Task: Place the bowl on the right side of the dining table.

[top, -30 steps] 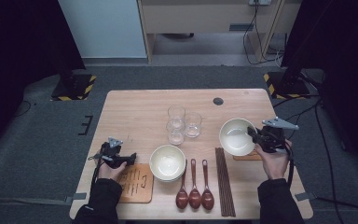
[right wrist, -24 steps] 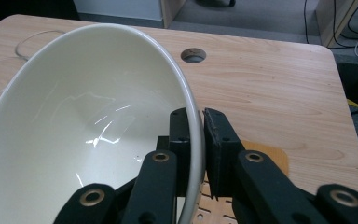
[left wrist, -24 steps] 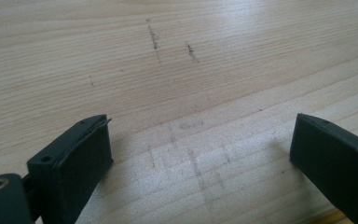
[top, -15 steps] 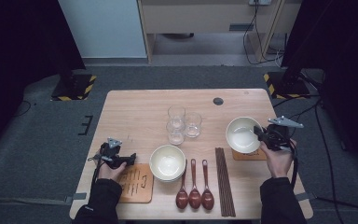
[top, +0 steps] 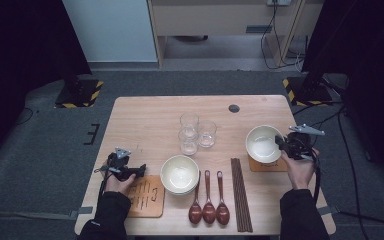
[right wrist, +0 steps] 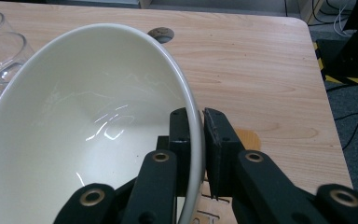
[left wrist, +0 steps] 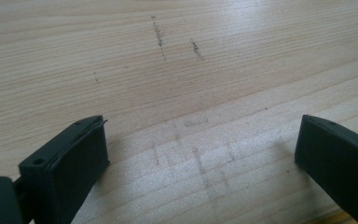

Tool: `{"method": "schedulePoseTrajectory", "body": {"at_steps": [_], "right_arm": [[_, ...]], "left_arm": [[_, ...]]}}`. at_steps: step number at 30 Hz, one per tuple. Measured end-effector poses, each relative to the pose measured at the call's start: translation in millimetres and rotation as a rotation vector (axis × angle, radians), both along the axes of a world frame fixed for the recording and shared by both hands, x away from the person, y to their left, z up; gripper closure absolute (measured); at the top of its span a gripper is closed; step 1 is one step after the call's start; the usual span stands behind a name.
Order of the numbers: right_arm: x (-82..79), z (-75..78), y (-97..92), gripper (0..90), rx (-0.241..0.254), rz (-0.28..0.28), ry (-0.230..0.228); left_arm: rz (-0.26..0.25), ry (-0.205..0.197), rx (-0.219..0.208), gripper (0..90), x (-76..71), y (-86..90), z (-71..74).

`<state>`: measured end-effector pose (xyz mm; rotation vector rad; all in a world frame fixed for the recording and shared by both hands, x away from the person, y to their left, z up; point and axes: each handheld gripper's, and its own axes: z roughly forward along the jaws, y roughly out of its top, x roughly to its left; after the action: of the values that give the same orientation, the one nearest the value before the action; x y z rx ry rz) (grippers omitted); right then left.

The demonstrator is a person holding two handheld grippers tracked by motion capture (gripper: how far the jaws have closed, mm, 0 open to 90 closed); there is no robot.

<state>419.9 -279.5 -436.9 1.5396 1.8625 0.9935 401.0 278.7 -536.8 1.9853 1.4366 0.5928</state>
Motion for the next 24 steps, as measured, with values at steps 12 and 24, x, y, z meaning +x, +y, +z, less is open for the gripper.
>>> {"method": "schedulePoseTrajectory", "body": {"at_steps": [12,24], "right_arm": [[10.5,-11.1,-2.5,82.6,-0.014,-0.016,0.036],[21.2,-25.3,-6.9,82.6,-0.023,-0.039,0.087]], "left_arm": [[0.001,0.001,-0.001,0.9,0.2,0.2,-0.1],[0.001,0.001,-0.002,0.9,0.2,0.2,-0.1]]}}
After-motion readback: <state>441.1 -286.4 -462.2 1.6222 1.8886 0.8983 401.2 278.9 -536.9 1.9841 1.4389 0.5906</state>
